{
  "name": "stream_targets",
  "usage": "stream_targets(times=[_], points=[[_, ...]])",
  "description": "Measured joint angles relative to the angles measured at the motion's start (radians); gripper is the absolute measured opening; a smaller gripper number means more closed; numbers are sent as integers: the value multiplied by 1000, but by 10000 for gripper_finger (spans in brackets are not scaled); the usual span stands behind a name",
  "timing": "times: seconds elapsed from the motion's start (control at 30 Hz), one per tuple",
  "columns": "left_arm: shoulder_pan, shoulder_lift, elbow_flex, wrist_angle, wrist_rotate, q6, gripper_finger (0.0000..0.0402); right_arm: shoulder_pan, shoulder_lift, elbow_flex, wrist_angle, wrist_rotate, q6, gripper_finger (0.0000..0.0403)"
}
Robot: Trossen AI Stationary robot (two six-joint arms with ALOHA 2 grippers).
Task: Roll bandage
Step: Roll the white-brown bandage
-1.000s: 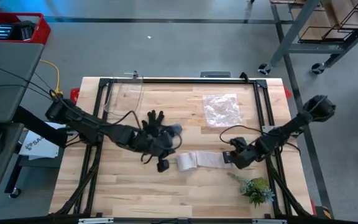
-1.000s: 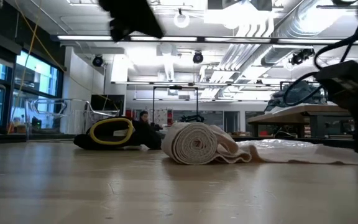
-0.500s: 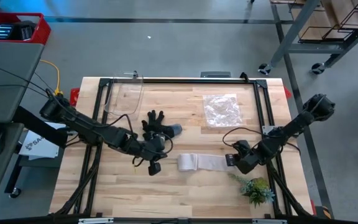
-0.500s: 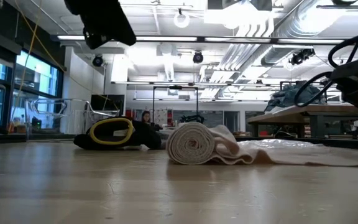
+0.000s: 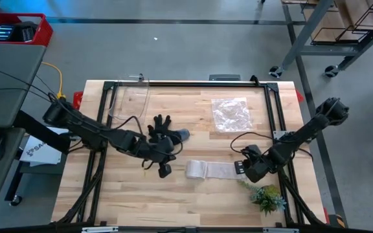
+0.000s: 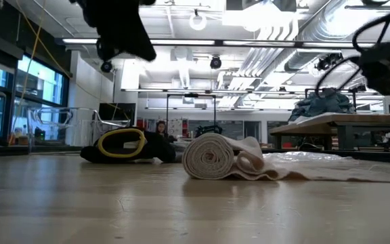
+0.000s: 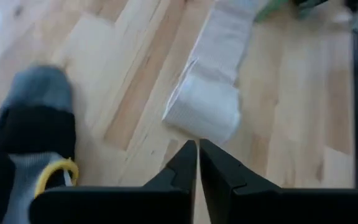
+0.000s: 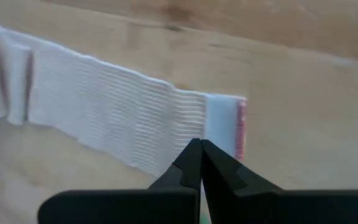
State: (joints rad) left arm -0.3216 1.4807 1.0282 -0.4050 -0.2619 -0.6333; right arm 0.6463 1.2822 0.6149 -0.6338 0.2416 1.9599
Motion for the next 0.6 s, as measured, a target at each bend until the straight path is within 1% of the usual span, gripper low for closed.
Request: stream_targets(times=[0.13, 0.27, 0.43, 0.53, 0.6], points=[[33, 61, 0, 30, 112, -112, 64, 0, 0, 56, -136, 18, -28, 4], [57, 146, 0, 102, 192, -212, 116, 0, 0, 133, -308, 20, -106, 29], [82, 249, -1, 151, 309, -403, 174, 0, -1, 241, -521, 26, -191, 88], [81, 273, -1, 163, 320, -493, 198, 13, -1, 267, -604, 14, -190, 133], [77, 269, -1, 196, 299, -552, 208, 27, -1, 267, -615, -7, -182, 164]])
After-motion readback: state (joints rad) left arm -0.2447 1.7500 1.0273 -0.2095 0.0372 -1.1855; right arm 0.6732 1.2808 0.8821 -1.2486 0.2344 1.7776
